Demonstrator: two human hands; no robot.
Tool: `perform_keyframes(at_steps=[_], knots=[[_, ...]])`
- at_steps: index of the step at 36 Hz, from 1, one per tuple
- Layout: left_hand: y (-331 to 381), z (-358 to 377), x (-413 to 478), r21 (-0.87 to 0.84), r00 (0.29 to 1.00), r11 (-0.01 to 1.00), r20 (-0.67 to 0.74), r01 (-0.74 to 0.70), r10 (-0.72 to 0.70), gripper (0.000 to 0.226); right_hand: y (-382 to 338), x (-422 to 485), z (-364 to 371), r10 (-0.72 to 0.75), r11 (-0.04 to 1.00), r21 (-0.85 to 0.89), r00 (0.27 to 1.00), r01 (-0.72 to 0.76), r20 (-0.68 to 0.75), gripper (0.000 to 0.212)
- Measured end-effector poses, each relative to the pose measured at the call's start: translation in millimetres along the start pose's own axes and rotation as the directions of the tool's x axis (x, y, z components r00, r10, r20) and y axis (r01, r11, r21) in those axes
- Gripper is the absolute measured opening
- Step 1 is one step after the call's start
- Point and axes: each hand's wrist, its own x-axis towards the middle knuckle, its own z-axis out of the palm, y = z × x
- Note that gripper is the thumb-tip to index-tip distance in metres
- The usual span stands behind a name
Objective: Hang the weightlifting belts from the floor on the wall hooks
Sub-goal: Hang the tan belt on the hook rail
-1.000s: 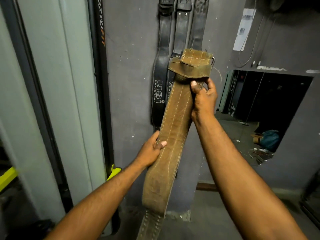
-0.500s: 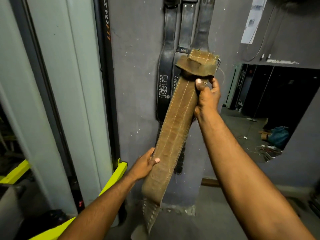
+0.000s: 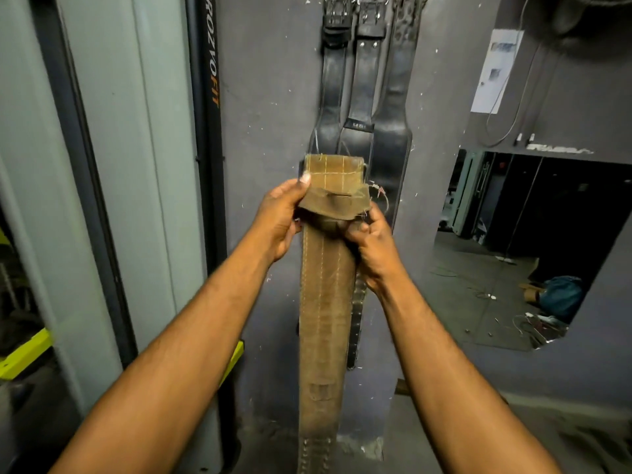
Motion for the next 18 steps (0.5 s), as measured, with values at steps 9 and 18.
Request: perform_keyframes(at_steps=[9,18], knots=[[-43,14,9,0.249,0.97,0.967,-0.214,-0.058,0.113,0.029,-41,20,-48,0.364,0.923,-0.271,0.852,-0.274,0.376,0.045],[-63,11,38,-0.041,0.919,0.983,-0.35,0.18,-0.183,0.018,-25,47,-62,0.493,0.827,-0.458,0.812,-0.325,0.314,0.04]])
